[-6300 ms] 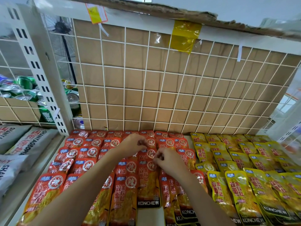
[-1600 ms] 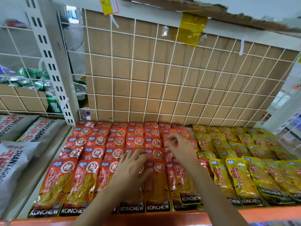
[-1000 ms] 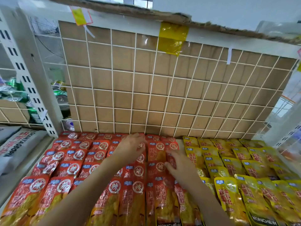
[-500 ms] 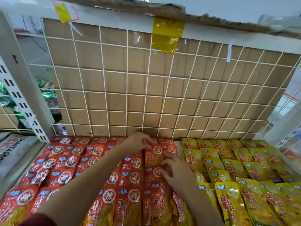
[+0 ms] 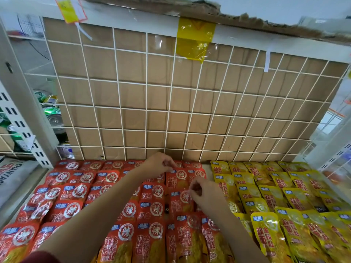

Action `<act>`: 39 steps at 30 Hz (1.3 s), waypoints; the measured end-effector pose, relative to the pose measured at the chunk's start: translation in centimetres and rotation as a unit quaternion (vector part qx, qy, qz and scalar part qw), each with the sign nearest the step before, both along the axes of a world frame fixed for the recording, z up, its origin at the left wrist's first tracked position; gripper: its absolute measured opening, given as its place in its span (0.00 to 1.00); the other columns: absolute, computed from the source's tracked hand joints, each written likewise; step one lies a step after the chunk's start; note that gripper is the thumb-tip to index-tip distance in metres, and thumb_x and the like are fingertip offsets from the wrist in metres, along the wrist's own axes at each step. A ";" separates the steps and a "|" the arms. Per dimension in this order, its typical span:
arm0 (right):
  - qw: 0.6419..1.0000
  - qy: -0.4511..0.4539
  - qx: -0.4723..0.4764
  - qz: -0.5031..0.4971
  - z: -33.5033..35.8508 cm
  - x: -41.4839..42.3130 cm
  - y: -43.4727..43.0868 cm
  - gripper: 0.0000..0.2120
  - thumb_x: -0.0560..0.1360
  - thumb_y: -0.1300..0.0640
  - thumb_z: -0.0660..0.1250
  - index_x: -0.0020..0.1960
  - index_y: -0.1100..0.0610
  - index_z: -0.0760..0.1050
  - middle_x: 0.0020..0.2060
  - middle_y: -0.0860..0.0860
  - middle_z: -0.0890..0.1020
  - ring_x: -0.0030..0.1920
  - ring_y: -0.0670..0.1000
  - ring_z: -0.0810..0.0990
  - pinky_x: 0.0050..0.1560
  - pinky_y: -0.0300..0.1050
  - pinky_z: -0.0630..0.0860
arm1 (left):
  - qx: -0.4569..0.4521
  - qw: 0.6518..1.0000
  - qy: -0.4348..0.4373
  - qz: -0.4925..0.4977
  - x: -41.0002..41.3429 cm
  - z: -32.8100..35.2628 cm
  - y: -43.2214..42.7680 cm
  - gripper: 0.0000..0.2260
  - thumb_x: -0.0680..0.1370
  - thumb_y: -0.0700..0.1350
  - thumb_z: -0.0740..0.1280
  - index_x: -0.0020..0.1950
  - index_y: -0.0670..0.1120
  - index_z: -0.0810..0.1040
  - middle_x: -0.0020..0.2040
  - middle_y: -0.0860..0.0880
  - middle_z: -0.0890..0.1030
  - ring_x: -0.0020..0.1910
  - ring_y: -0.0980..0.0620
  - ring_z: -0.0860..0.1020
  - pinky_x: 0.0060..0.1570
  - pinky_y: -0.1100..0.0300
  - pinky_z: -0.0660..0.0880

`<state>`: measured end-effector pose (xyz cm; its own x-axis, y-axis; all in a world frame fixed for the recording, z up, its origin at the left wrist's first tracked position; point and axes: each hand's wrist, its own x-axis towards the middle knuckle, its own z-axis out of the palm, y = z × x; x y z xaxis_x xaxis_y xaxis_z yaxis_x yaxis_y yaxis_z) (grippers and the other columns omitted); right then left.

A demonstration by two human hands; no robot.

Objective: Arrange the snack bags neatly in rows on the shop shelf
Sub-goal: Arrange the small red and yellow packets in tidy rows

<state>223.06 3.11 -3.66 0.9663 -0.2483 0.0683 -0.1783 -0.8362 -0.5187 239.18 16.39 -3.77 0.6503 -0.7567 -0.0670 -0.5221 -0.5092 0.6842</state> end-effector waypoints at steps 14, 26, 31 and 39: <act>0.996 0.023 0.076 -0.039 0.4 3.2 0.2 0.10 0.73 0.58 0.67 0.37 0.47 0.70 0.37 0.48 0.80 0.38 0.48 0.81 0.44 0.46 0.80 | -0.008 1.000 -0.013 0.011 -0.1 0.0 0.2 0.08 0.76 0.39 0.66 0.53 0.46 0.81 0.37 0.62 0.74 0.38 0.64 0.73 0.37 0.71 0.66; 0.997 0.035 0.069 -0.023 0.4 3.2 0.0 0.12 0.74 0.58 0.67 0.37 0.46 0.68 0.36 0.47 0.78 0.38 0.47 0.80 0.45 0.44 0.80 | -0.001 1.000 -0.009 0.019 0.1 -0.4 0.2 0.08 0.76 0.40 0.66 0.53 0.47 0.81 0.47 0.52 0.80 0.48 0.55 0.77 0.48 0.62 0.73; 0.996 0.034 0.074 -0.025 0.4 3.1 0.0 0.15 0.73 0.59 0.68 0.35 0.45 0.66 0.34 0.48 0.78 0.37 0.49 0.80 0.42 0.45 0.80 | -0.005 1.000 -0.010 0.023 -0.1 -0.2 0.2 0.08 0.77 0.40 0.66 0.54 0.46 0.81 0.50 0.51 0.80 0.50 0.55 0.77 0.52 0.61 0.73; 0.997 0.032 0.068 -0.024 0.4 3.0 0.0 0.14 0.73 0.59 0.69 0.36 0.46 0.67 0.35 0.47 0.77 0.36 0.47 0.78 0.41 0.43 0.80 | -0.006 1.000 -0.003 0.030 -0.1 -0.3 0.3 0.08 0.77 0.40 0.66 0.53 0.48 0.81 0.51 0.50 0.80 0.50 0.55 0.76 0.52 0.60 0.74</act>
